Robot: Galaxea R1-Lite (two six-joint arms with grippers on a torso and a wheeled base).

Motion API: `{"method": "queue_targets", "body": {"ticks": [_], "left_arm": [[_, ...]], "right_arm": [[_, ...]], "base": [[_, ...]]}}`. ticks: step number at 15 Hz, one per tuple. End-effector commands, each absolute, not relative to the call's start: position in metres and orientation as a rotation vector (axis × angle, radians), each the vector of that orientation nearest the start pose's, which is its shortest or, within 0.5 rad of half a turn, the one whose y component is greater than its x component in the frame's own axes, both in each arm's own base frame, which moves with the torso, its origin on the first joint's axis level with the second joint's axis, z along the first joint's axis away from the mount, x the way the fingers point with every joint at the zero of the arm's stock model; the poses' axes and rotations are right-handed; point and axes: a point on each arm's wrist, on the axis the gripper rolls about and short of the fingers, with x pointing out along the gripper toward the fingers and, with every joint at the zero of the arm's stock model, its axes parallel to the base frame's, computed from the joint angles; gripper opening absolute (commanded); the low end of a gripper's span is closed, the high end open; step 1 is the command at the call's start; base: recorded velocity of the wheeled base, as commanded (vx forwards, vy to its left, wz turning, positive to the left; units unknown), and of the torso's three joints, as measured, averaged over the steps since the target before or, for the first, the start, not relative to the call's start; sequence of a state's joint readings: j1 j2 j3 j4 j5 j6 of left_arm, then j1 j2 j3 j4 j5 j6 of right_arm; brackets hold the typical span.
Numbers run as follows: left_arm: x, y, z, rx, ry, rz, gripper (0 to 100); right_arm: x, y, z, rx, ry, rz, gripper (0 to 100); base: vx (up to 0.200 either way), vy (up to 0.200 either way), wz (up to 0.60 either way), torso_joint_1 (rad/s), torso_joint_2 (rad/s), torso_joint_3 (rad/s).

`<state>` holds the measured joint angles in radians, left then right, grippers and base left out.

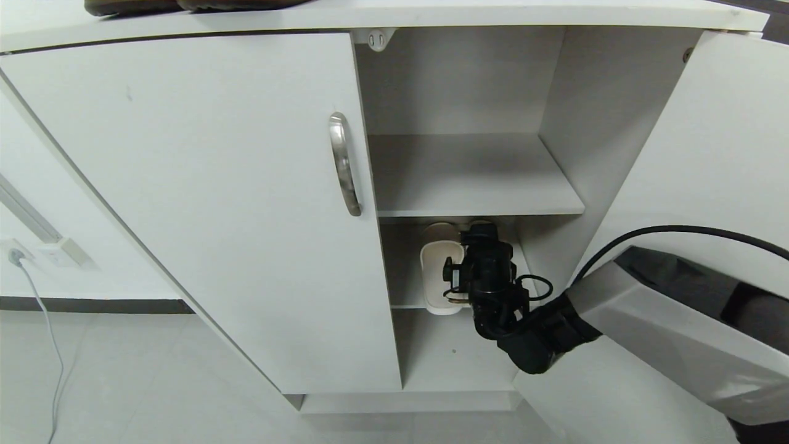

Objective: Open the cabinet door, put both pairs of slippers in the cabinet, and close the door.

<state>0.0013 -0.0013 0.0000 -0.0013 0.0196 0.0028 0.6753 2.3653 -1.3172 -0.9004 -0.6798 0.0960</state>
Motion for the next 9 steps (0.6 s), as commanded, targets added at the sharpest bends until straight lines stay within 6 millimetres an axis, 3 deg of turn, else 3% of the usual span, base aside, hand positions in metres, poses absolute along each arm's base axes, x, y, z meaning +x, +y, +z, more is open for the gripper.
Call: {"method": "queue_targets", "body": {"ticks": [1, 2, 6, 9], "left_arm": [[-0.023, 0.0, 0.076, 0.003, -0.002, 0.021, 0], [-0.023, 0.0, 0.076, 0.003, -0.002, 0.02, 0], [-0.023, 0.0, 0.076, 0.002, -0.002, 0.021, 0], [-0.023, 0.0, 0.076, 0.0, -0.002, 0.02, 0]], "right_arm": [[0.319, 0.267, 0.114, 0.033, 0.08, 0.045, 100], [0.29, 0.262, 0.116, 0.029, 0.086, 0.082, 100], [0.236, 0.252, 0.127, 0.031, 0.091, 0.168, 100], [0.23, 0.258, 0.126, 0.037, 0.096, 0.192, 100]], "base": [[0.0, 0.0, 0.0, 0.0, 0.0, 0.0], [0.0, 0.0, 0.0, 0.0, 0.0, 0.0], [0.0, 0.0, 0.0, 0.0, 0.0, 0.0], [0.0, 0.0, 0.0, 0.0, 0.0, 0.0]]}}
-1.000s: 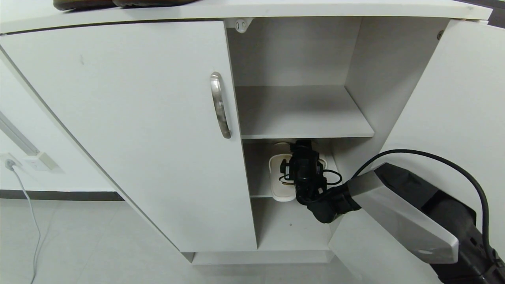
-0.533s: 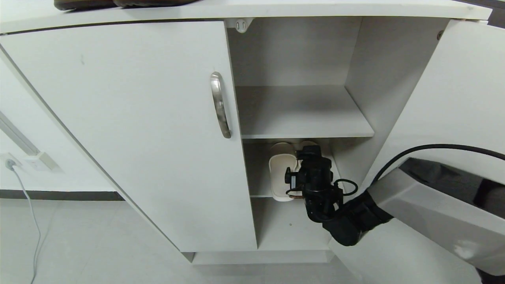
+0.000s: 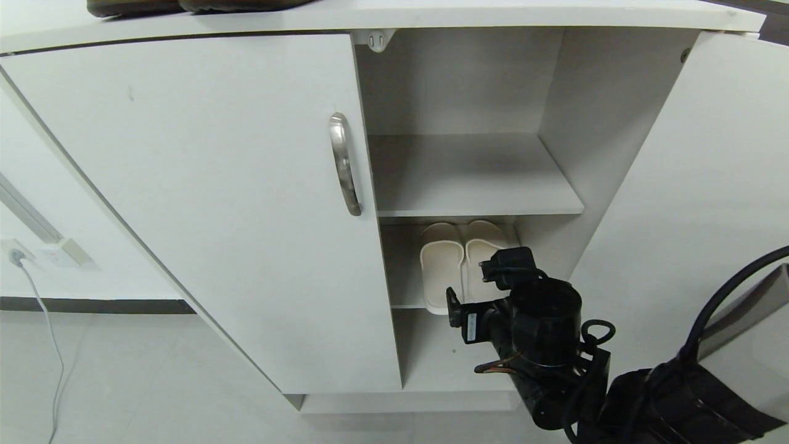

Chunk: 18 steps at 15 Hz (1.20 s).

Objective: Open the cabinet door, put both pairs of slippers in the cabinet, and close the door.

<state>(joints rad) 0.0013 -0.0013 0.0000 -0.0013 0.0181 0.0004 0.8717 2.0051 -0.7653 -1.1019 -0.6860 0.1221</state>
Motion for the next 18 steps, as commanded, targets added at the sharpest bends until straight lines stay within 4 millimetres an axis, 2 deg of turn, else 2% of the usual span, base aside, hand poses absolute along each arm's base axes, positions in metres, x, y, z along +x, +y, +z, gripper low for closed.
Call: {"method": "queue_targets", "body": {"ticks": [1, 3, 9, 18], "left_arm": [[-0.0228, 0.0004, 0.0756, 0.0, -0.002, 0.02, 0], [-0.0228, 0.0003, 0.0756, 0.0, -0.002, 0.018, 0], [-0.0228, 0.0003, 0.0756, -0.003, -0.002, 0.018, 0], [-0.0228, 0.0003, 0.0755, -0.005, 0.0, 0.017, 0]], "right_arm": [[0.2295, 0.258, 0.1249, 0.035, 0.099, 0.193, 100], [0.2282, 0.2564, 0.1229, 0.029, 0.105, 0.193, 100], [0.2253, 0.2571, 0.1208, 0.022, 0.112, 0.2, 100], [0.2251, 0.2543, 0.1174, 0.021, 0.114, 0.195, 100]], "base": [[0.0, 0.0, 0.0, 0.0, 0.0, 0.0], [0.0, 0.0, 0.0, 0.0, 0.0, 0.0], [-0.2, 0.0, 0.0, 0.006, 0.0, 0.003], [0.0, 0.0, 0.0, 0.0, 0.0, 0.0]]}}
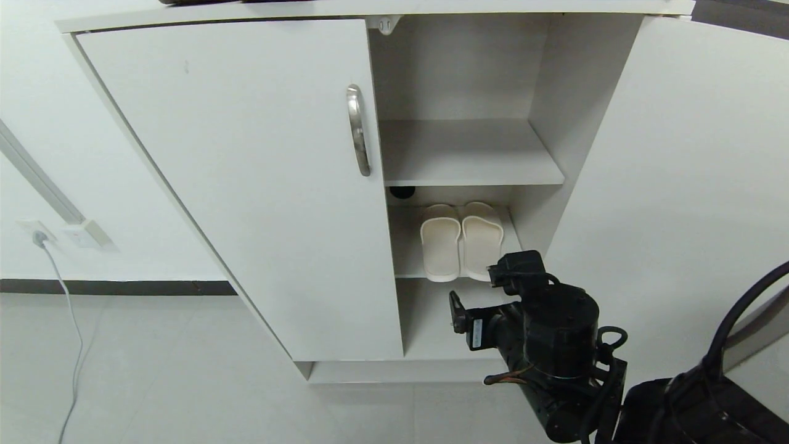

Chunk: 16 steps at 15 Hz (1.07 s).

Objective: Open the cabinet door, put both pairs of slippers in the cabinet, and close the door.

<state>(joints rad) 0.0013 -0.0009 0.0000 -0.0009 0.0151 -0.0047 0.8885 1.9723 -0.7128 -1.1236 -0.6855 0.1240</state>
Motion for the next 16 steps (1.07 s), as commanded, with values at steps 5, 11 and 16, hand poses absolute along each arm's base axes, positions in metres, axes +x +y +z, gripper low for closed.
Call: {"method": "queue_targets", "body": {"ticks": [5, 11, 16], "left_arm": [[-0.023, 0.0, 0.076, -0.005, 0.002, 0.014, 0], [-0.023, 0.0, 0.075, -0.003, 0.0, 0.017, 0], [-0.023, 0.0, 0.076, -0.006, -0.002, 0.02, 0]], "right_arm": [[0.225, 0.252, 0.113, 0.011, 0.125, 0.191, 100], [0.227, 0.252, 0.111, 0.008, 0.126, 0.185, 100], [0.231, 0.253, 0.102, 0.009, 0.122, 0.181, 100]], "base": [[0.0, 0.0, 0.0, 0.002, 0.0, 0.089], [0.0, 0.0, 0.0, 0.0, 0.0, 0.191], [0.0, 0.0, 0.0, 0.0, 0.0, 0.018]]}}
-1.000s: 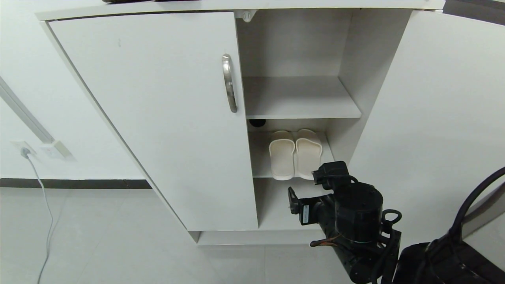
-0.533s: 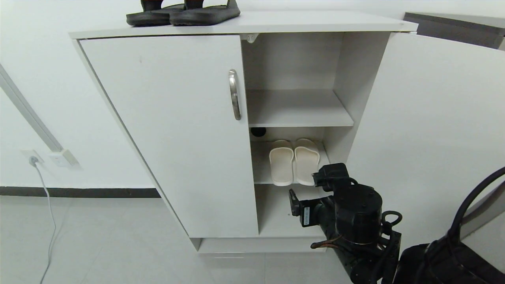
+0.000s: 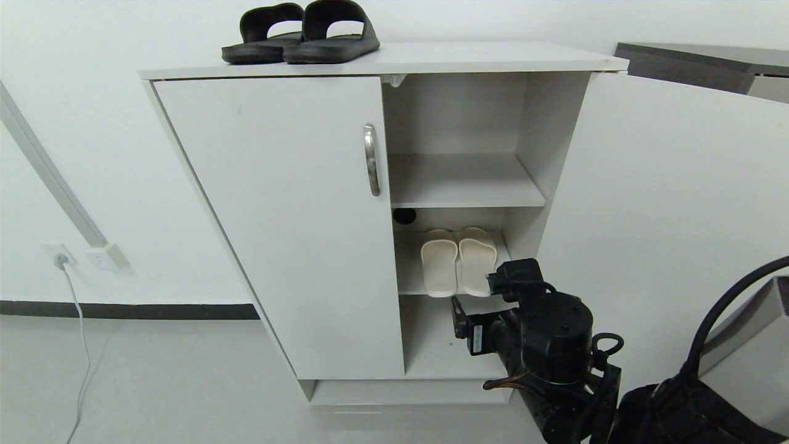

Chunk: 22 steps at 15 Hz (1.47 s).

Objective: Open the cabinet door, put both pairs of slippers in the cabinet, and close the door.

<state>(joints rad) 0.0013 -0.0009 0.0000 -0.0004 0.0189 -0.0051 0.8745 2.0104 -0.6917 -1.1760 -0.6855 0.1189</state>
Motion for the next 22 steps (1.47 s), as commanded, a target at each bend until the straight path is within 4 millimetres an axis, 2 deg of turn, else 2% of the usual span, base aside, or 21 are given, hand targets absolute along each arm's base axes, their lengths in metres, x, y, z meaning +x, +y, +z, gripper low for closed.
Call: {"method": "queue_targets", "body": {"ticks": [1, 5, 22], "left_arm": [[-0.0228, 0.0004, 0.0756, -0.006, -0.002, 0.021, 0], [-0.0228, 0.0003, 0.0756, -0.006, -0.002, 0.018, 0], [-0.0228, 0.0003, 0.0755, -0.006, 0.0, 0.017, 0]], "right_arm": [[0.2309, 0.2531, 0.1024, 0.008, 0.122, 0.18, 100], [0.2314, 0.2529, 0.1019, 0.003, 0.123, 0.178, 100], [0.2318, 0.2525, 0.1017, -0.002, 0.124, 0.177, 100]], "base": [[0.0, 0.0, 0.0, 0.0, 0.0, 0.0], [0.0, 0.0, 0.0, 0.0, 0.0, 0.0], [0.0, 0.2, 0.0, 0.003, 0.0, 0.002]]}}
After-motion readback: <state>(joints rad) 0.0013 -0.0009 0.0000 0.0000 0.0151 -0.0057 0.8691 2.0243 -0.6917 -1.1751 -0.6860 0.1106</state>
